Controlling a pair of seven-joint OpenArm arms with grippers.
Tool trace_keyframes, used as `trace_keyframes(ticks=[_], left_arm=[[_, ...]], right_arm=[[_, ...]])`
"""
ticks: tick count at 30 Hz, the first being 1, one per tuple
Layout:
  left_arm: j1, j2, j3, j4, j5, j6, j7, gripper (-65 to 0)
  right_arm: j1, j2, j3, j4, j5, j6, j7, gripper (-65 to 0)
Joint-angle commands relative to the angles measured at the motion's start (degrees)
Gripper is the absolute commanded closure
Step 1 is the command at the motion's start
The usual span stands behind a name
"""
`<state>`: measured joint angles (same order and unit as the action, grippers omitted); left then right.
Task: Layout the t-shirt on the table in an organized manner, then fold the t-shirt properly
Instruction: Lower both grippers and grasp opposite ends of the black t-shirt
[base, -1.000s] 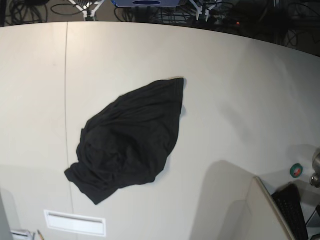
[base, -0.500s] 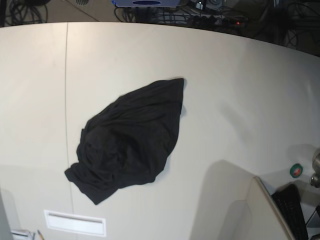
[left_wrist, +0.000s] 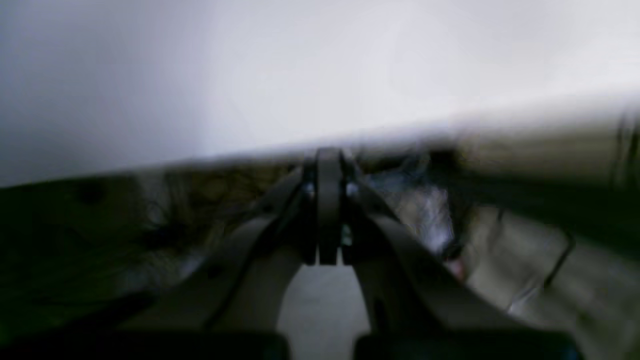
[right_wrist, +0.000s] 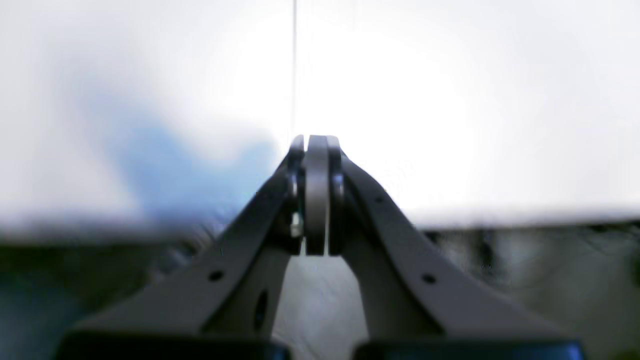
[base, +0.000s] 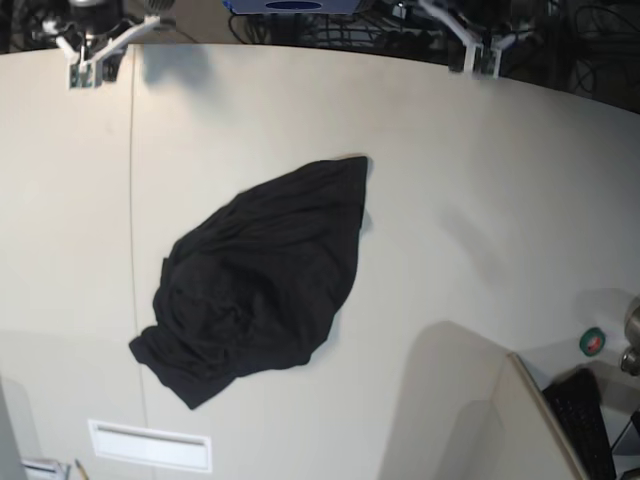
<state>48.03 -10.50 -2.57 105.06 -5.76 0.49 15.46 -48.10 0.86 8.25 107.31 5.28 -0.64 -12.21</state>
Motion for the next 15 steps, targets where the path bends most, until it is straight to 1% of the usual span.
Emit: trace_keyframes(ticks=[1,5,8,10,13,15], left_arm=[[-1.7,-0.4,0.3,1.4,-1.0,-0.2,1.0,0.0],[-11.4,-0.2,0.9,1.1,-5.4,-0.2,9.0,0.0],[-16.2,-0.2,1.5,1.0,-9.6,-0.2,14.4,0.0],[-19.2,-0.2,1.4,0.7,-12.5,-0.2,18.3,0.0],[-22.6,-0.2,1.4,-0.4,-14.9,-0.2,22.2,0.0],[-24.2,-0.2,2.1,-1.4,-15.4,-0.2,22.9,0.0]], right_arm=[[1.5,-0.1,0.1,2.4,2.7,0.3,-2.3,0.0],[12.9,0.1,0.5,4.2,12.8,0.3,-20.6,0.0],[18.3,0.1,0.5,4.1,15.6,0.3,-29.6,0.0],[20.7,-0.3,0.5,4.1,15.9,0.3,-32.9,0.0],[22.4,-0.4,0.6,4.1,16.0,0.2,-33.5,0.0],[23.9,-0.4,0.6,4.0,16.0,0.2,-33.5,0.0]])
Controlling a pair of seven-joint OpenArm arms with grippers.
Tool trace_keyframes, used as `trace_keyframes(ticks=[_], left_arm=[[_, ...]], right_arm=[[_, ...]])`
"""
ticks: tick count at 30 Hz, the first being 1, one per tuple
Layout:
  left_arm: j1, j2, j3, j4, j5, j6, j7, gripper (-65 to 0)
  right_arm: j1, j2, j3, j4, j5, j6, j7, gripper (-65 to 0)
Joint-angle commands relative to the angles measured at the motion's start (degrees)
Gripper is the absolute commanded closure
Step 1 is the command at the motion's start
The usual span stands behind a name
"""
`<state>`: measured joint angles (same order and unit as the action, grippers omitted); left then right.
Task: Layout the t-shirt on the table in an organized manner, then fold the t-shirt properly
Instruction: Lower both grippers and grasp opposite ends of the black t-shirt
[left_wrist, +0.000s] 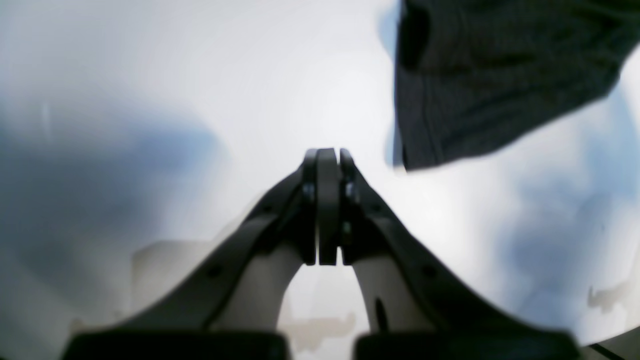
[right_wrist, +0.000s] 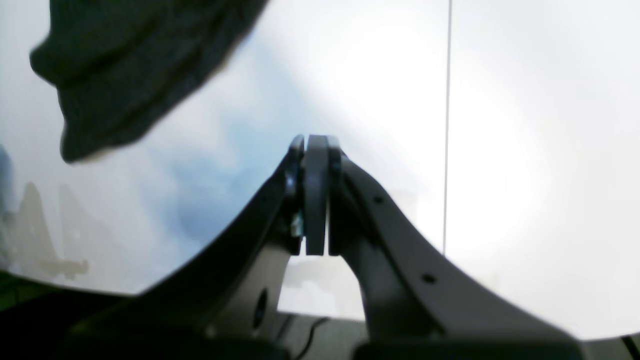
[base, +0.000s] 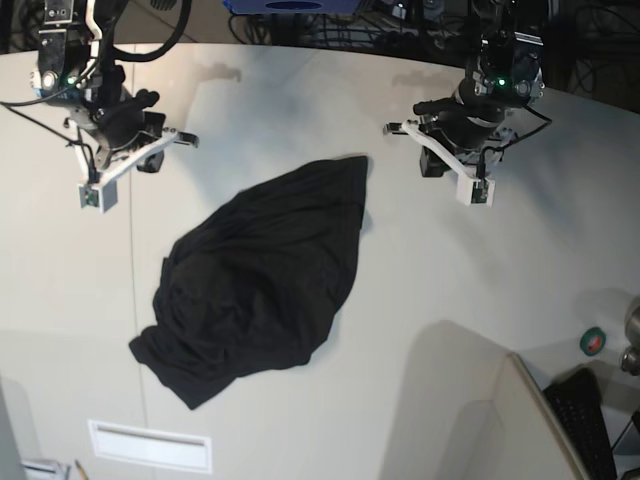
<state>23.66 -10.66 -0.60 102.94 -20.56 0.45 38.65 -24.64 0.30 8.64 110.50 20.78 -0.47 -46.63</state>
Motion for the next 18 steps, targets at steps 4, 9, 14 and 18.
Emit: trace_keyframes(ticks=[4,9,14,18], left_arm=[[-2.0,2.0,-0.2,-1.4,-0.6,-0.1,-0.3,-13.8],[-3.8,3.6,0.1,-3.7,-0.6,-0.1,-0.4,-45.4],[-7.7,7.0,0.1,-10.8,-0.7,-0.1,-0.3,-44.9],[-11.1,10.0,0.1,-17.4,-0.7,-0.1,-0.3,-44.6]], right_arm=[[3.7,0.1,2.2,-0.7,0.5,0.1,0.4,0.0],[7.5,0.6,2.8,-2.3,5.5,0.2,-6.1,-18.9],[7.5,2.0,2.6,-2.4,12.5,0.2,-2.2,-56.6],[7.5,4.3,2.7,-5.7,15.0,0.3,2.8,-51.5]])
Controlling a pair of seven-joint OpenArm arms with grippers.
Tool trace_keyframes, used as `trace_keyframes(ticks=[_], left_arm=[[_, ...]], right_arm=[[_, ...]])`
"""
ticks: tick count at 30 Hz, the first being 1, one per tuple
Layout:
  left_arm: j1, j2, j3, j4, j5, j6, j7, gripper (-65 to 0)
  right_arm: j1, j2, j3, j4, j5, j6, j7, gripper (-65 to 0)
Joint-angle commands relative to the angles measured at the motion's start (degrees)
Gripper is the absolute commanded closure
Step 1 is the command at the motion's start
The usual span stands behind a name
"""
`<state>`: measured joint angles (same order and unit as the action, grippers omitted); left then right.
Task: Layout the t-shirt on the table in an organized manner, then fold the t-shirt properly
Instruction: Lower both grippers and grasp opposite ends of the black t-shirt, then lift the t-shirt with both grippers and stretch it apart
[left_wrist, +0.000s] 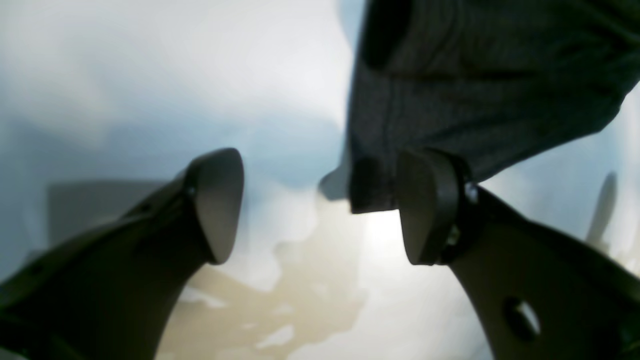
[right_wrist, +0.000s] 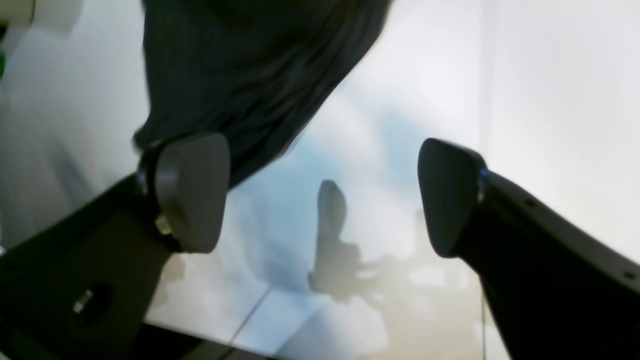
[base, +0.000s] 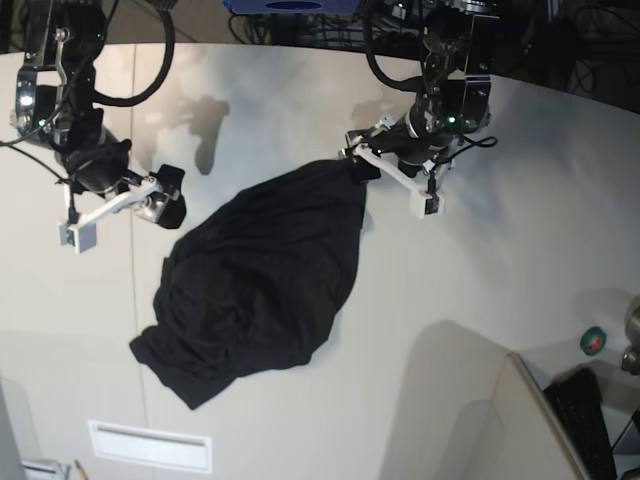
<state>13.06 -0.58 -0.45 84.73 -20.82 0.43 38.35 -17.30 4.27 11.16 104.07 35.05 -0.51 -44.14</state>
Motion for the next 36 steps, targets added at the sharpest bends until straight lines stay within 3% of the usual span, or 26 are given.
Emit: trace_keyframes(ticks=[1,5,7,9,10,15,17,20,23,25,28,31,35,36], left_arm=[[-1.3,0.8,0.0,-0.6,-0.4,-0.2,0.0,-44.6],[-3.5,2.9,0.0,-5.1,-0.4,-0.2,0.2,-41.6],[-3.7,2.8,0.0,-6.5,-0.4,-0.2,0.2,-27.0],[-3.4,2.6,-0.4,-6.4,-0.4,-0.2,0.2,-2.0],[-3.3,2.5,-0.7,-6.1,-0.4,-0.2,0.2,0.0],[0.7,-3.4,-1.2,4.5,-0.5,-0.1,0.3,0.0],[3.3,-5.0,-4.3,11.7,-0.5,-0.1,0.3,0.0],[5.1,-5.3,-12.2,19.1,-0.4,-0.1,3.2,0.0],[3.3,-5.3,-20.1,21.7,-0.4,-0.1,12.9,0.0],[2.4,-5.3,-23.3,21.6,-0.4,-0.1,16.6,0.0],[2.5,-5.6,-25.9,21.6,0.1,-0.1,17.4,0.0],[3.2,-6.1,-27.3,20.5,0.2,-0.1,17.4,0.0],[4.2,-6.1,-29.7,19.5,0.2,-0.1,17.4,0.0],[4.6,-6.1,-29.9,19.5,0.1,-0.1,17.4,0.0]], right_arm=[[0.2,1.2,0.1,-0.3,1.3,0.3,1.5,-50.9],[0.3,3.6,0.1,-5.3,2.0,0.3,5.2,-50.7],[1.5,4.2,0.1,-8.8,2.0,0.3,6.6,-50.7],[3.3,4.8,0.1,-12.8,2.0,0.3,7.1,-50.7],[4.2,4.8,0.1,-14.5,2.0,0.3,7.1,-50.7],[5.3,4.6,-0.4,-16.0,1.9,0.3,7.1,-49.7],[5.7,4.5,-0.4,-16.0,1.9,0.3,7.1,-48.0],[6.9,4.4,-0.5,-16.4,1.9,0.3,7.1,-45.2],[8.6,4.5,-2.9,-16.4,1.9,0.3,7.0,-44.9],[10.0,4.7,-6.5,-16.2,1.7,0.3,7.0,-44.9],[13.4,4.6,-12.3,-17.4,1.6,0.0,7.3,-44.7],[17.4,4.3,-13.0,-22.0,1.6,-0.4,7.5,-44.6],[21.2,3.5,-13.4,-29.0,1.6,-8.7,14.7,-44.6],[22.1,3.6,-13.6,-30.6,1.6,-9.4,17.1,-44.7]])
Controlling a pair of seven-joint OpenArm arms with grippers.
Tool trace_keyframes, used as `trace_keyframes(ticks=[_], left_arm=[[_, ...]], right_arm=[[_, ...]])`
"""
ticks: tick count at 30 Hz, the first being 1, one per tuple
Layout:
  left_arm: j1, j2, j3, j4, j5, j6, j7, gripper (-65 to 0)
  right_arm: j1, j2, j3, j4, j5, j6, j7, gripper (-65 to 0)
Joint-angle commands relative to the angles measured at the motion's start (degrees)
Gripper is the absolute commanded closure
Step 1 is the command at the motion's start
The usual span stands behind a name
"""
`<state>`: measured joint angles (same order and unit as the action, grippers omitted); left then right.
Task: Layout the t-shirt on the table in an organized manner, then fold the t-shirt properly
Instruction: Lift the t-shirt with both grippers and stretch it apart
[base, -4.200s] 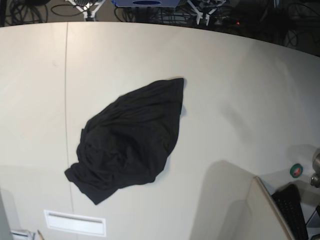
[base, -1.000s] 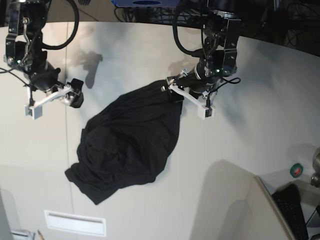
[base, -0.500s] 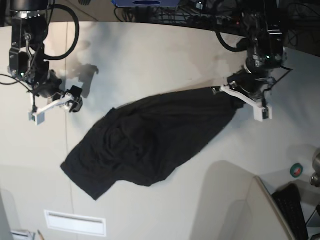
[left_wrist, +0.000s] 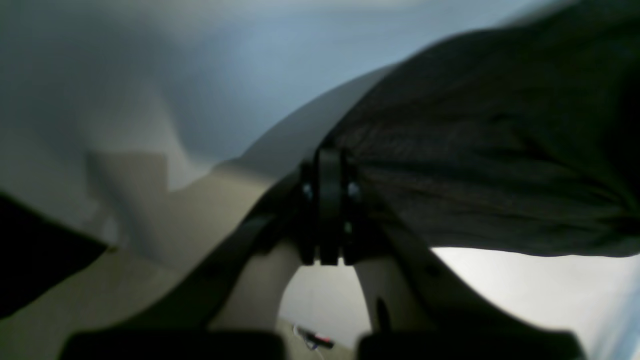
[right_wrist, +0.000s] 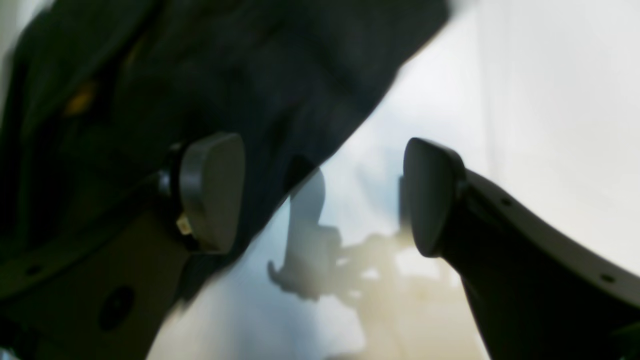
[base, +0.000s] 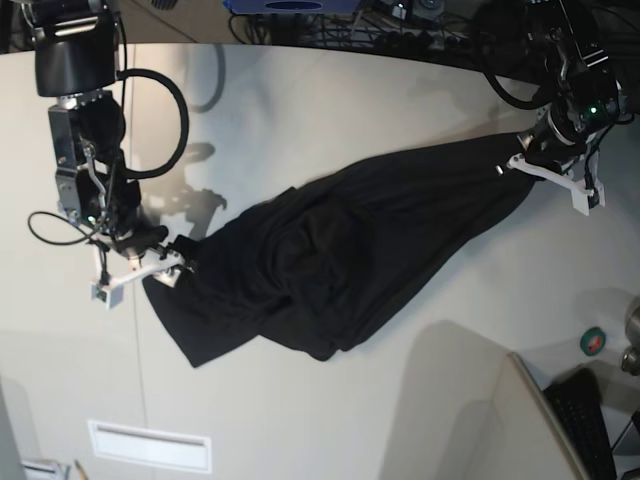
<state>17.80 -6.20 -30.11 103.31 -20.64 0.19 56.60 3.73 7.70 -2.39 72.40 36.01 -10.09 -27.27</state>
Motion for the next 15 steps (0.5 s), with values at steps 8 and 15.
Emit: trace_keyframes(ticks=[8,15], left_arm=[[1.0,-0.4,-0.2,0.7,0.0,0.1,-0.9,0.0],[1.0,-0.4,0.3,0.6,-0.2,0.1,-0.9,0.0]], right_arm=[[12.2,1.5,-0.1,-20.1,0.6,1.9,5.1,-45.3],[15.8,-0.2,-0.2,-27.9,0.6,7.7,6.9,-44.6]])
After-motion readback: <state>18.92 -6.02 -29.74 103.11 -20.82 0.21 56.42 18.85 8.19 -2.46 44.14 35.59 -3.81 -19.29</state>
